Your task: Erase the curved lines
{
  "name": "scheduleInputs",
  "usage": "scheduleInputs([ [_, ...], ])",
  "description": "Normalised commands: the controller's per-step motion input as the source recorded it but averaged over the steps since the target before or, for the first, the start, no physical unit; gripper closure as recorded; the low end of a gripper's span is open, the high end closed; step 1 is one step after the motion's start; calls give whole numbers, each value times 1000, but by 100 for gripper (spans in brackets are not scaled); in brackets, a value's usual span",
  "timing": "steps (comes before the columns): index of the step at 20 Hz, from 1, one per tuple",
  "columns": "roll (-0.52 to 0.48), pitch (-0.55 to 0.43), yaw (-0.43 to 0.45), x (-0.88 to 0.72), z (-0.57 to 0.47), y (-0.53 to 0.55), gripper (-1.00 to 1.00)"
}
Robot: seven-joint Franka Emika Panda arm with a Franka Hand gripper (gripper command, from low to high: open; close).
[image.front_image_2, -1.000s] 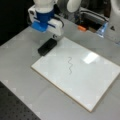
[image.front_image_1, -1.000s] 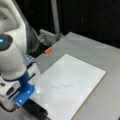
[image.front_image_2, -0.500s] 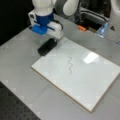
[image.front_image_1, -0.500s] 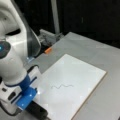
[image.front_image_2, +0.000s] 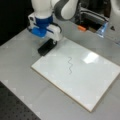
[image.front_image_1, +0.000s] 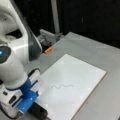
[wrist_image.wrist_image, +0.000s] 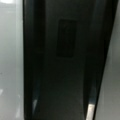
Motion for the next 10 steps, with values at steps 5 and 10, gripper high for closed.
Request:
scheduleInputs([
  [5,-18,30,-48,116,-79,-79,-100],
  [10,42,3,-29,126,-87,-40,-100],
])
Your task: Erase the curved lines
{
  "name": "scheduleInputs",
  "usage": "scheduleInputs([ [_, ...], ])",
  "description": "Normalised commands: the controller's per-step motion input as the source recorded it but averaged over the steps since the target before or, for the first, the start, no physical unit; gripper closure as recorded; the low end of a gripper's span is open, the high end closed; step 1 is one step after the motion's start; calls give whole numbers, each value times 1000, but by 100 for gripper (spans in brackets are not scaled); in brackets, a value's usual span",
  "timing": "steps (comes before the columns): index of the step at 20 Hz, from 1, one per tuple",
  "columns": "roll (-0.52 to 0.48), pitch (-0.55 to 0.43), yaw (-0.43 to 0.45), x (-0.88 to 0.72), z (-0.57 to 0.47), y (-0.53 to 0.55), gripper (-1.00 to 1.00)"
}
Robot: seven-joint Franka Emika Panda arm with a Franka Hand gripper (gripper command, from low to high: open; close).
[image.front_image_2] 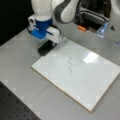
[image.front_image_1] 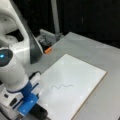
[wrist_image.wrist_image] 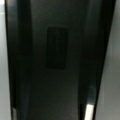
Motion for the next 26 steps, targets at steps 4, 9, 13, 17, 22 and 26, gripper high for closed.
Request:
scheduleInputs([
  [4,86,-32,-43,154,-90,-28,-100],
  [9,91,-71,-72,164,-96,-58,-100],
  [13,100,-67,-68,146,-70,-98,-100],
  [17,108,-52,-34,130,-24,-130,-100],
  [22,122,-41,-14,119,-3,-148,-100],
  [26,121,-20,-24,77,44,-170,-100],
])
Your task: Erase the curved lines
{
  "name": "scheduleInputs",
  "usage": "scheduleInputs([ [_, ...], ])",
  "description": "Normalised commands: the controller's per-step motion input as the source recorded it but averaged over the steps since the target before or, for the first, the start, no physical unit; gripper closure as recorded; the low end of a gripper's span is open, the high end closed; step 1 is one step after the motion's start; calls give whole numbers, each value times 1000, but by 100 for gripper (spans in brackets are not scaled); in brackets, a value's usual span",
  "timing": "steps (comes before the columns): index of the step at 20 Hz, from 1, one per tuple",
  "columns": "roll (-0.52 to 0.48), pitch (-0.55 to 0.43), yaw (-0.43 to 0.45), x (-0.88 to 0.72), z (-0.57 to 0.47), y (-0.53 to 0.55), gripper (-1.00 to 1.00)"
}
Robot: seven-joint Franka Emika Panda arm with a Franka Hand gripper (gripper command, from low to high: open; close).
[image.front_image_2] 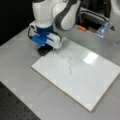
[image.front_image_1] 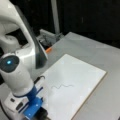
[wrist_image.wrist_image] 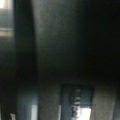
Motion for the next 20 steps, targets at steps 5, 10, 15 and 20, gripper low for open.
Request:
scheduleInputs([
  [5,108,0,-34,34,88,-163,-100],
  [10,101,17,-36,22,66,-104,-100],
  [15,101,2,-34,34,-3,-62,100],
  [20,84,-15,-34,57,-25,-41,100],
])
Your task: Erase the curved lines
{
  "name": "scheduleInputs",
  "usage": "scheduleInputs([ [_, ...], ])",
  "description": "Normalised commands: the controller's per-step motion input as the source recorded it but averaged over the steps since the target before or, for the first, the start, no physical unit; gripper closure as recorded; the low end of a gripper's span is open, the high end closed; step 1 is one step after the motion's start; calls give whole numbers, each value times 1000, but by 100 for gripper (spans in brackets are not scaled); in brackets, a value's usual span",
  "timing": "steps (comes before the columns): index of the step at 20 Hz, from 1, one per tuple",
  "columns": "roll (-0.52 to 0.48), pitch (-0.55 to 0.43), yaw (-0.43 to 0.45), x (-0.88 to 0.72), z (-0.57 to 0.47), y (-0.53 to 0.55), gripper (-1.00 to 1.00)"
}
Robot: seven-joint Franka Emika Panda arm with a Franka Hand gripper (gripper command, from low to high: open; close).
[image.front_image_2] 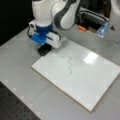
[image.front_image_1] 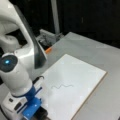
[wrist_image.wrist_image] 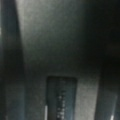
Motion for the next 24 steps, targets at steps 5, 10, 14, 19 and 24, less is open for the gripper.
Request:
scheduleInputs([
  [5,80,-23,-37,66,-2,-51,100],
  [10,80,-24,-39,65,2,-56,100],
  [14,80,-24,-39,65,2,-56,100],
  [19,80,-24,-39,65,2,-56,100],
  [24,80,-24,-39,65,2,-56,100],
])
